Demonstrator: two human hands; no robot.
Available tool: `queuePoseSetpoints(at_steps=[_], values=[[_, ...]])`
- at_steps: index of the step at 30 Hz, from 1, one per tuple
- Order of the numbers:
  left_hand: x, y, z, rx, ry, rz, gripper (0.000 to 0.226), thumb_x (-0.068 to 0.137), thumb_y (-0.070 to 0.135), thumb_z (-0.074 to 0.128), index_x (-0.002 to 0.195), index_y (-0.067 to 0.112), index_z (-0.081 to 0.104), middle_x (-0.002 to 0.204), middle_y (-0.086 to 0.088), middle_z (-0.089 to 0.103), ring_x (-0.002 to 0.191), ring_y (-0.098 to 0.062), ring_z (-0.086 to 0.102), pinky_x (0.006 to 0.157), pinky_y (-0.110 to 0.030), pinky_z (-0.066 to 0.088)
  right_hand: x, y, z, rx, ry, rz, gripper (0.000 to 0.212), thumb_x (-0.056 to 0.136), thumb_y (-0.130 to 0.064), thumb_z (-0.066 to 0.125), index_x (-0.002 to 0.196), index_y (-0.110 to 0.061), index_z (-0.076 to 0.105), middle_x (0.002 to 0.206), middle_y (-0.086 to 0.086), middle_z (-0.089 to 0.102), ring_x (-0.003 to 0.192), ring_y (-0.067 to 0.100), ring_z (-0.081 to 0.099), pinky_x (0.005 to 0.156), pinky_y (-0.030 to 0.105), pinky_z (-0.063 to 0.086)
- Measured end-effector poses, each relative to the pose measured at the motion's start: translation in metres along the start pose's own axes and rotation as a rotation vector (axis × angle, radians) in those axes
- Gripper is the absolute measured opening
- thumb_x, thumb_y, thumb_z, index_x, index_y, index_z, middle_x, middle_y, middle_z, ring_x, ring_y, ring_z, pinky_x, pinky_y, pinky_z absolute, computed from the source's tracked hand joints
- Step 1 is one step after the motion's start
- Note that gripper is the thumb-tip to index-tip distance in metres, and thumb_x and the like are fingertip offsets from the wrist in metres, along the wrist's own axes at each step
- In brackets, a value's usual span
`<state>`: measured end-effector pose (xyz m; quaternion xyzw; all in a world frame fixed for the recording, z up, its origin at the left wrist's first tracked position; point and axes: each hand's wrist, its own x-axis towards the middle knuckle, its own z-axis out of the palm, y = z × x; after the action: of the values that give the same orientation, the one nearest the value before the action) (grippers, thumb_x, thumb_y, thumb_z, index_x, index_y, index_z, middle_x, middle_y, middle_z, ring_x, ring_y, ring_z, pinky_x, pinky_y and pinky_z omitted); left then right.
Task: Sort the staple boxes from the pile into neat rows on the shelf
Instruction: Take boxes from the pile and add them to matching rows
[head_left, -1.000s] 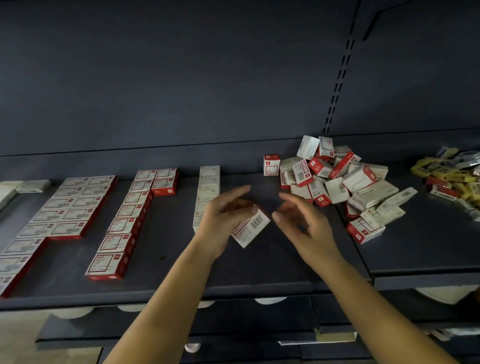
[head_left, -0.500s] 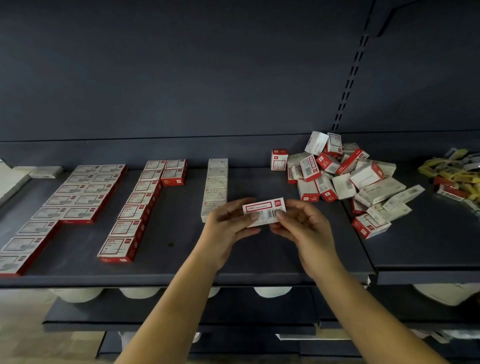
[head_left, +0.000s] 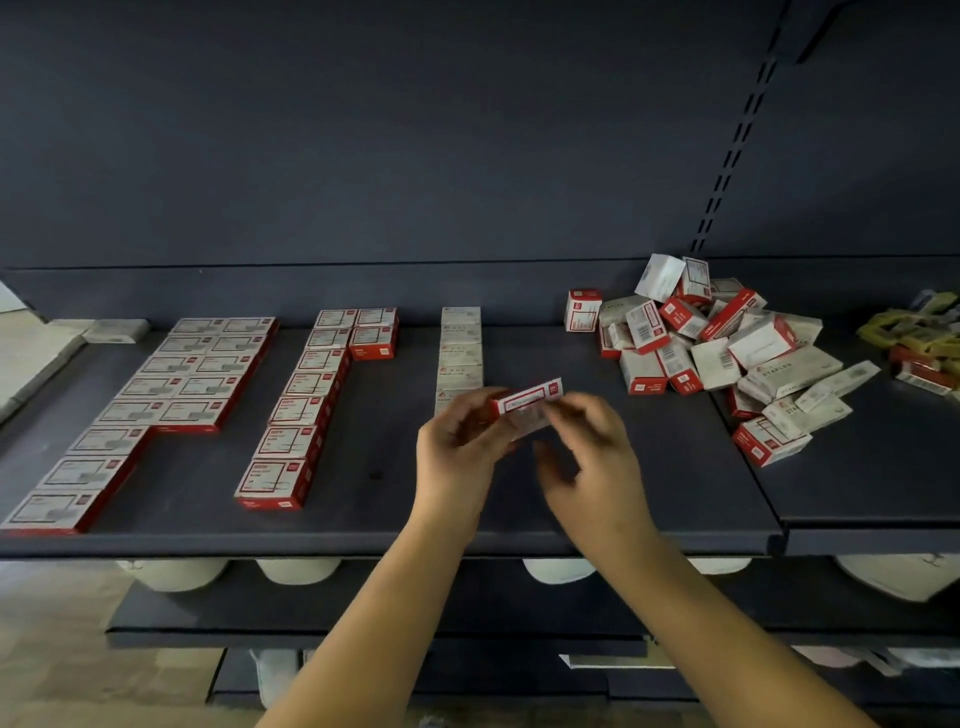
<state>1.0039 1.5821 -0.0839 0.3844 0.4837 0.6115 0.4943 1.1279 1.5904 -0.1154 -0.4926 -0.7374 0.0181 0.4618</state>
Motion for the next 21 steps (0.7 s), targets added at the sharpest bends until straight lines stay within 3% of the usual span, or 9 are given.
queuePoseSetpoints(at_steps=[4, 6, 9, 11, 13, 16, 19, 21], values=[[-0.003, 0.005, -0.010, 0.177, 0.048, 0.113, 0.019, 0.077, 0.007, 0.072, 0.092, 0.016, 0.065, 0.084, 0.000, 0.069, 0.083, -0.014, 0.067, 0.076, -0.029, 0.055, 0.000, -0.025, 0.014, -0.041, -0.134, 0.021, 0.063, 0.064, -0.004, 0.080, 0.121, 0.000, 0.053, 0.118, 0.018, 0.052, 0.102, 0.032, 0.059, 0.081, 0.033, 0.051], [-0.007, 0.008, -0.016, 0.265, 0.053, 0.150, 0.020, 0.079, 0.004, 0.069, 0.091, 0.018, 0.062, 0.082, 0.005, 0.067, 0.079, -0.003, 0.065, 0.072, -0.018, 0.052, 0.008, -0.037, 0.019, 0.002, -0.125, 0.058, 0.066, 0.064, 0.002, 0.078, 0.125, 0.003, 0.052, 0.118, 0.021, 0.053, 0.101, 0.032, 0.060, 0.082, 0.027, 0.049], [-0.011, 0.014, -0.028, 0.349, -0.001, 0.218, 0.021, 0.080, 0.002, 0.067, 0.087, 0.022, 0.065, 0.085, 0.006, 0.067, 0.081, -0.003, 0.065, 0.071, -0.016, 0.050, 0.020, -0.052, 0.025, 0.081, -0.030, 0.032, 0.047, 0.067, 0.009, 0.070, 0.112, -0.001, 0.064, 0.106, 0.015, 0.062, 0.091, 0.015, 0.063, 0.083, 0.007, 0.043], [-0.009, 0.017, -0.043, 0.388, -0.014, 0.274, 0.023, 0.081, 0.004, 0.067, 0.086, 0.026, 0.066, 0.087, 0.006, 0.067, 0.085, -0.006, 0.064, 0.075, -0.021, 0.051, 0.023, -0.062, 0.030, 0.235, 0.022, 0.053, 0.036, 0.073, 0.007, 0.063, 0.104, -0.012, 0.068, 0.099, 0.005, 0.066, 0.091, 0.007, 0.061, 0.082, 0.007, 0.045], [-0.004, 0.020, -0.061, 0.335, 0.039, 0.269, 0.025, 0.082, 0.004, 0.067, 0.091, 0.027, 0.066, 0.093, 0.003, 0.066, 0.090, -0.012, 0.063, 0.079, -0.028, 0.052, 0.027, -0.079, 0.031, 0.509, -0.009, 0.298, 0.031, 0.081, 0.002, 0.064, 0.097, -0.025, 0.067, 0.096, -0.006, 0.067, 0.089, 0.003, 0.063, 0.078, 0.012, 0.049], [0.002, 0.028, -0.091, 0.229, 0.098, 0.128, 0.026, 0.080, 0.013, 0.071, 0.103, 0.023, 0.063, 0.101, 0.003, 0.065, 0.097, -0.010, 0.062, 0.083, -0.025, 0.050, 0.029, -0.096, 0.040, 0.798, -0.052, 0.601, 0.023, 0.084, -0.004, 0.063, 0.090, -0.026, 0.068, 0.092, -0.008, 0.069, 0.089, 0.005, 0.065, 0.075, 0.015, 0.050], [0.007, 0.040, -0.117, 0.077, 0.003, -0.128, 0.015, 0.079, 0.018, 0.071, 0.094, 0.021, 0.067, 0.088, 0.008, 0.072, 0.085, -0.001, 0.066, 0.078, -0.019, 0.051, 0.031, -0.110, 0.055, 0.872, -0.092, 0.700, 0.021, 0.087, -0.009, 0.060, 0.087, -0.027, 0.070, 0.096, -0.001, 0.069, 0.097, 0.016, 0.064, 0.083, 0.028, 0.051], [0.008, 0.044, -0.133, 0.017, -0.031, -0.201, 0.009, 0.078, 0.019, 0.071, 0.087, 0.020, 0.069, 0.085, 0.005, 0.074, 0.087, -0.008, 0.068, 0.082, -0.025, 0.052, 0.031, -0.121, 0.066, 0.915, -0.111, 0.742, 0.022, 0.090, -0.009, 0.056, 0.086, -0.026, 0.070, 0.097, 0.001, 0.068, 0.098, 0.019, 0.062, 0.086, 0.033, 0.049]])
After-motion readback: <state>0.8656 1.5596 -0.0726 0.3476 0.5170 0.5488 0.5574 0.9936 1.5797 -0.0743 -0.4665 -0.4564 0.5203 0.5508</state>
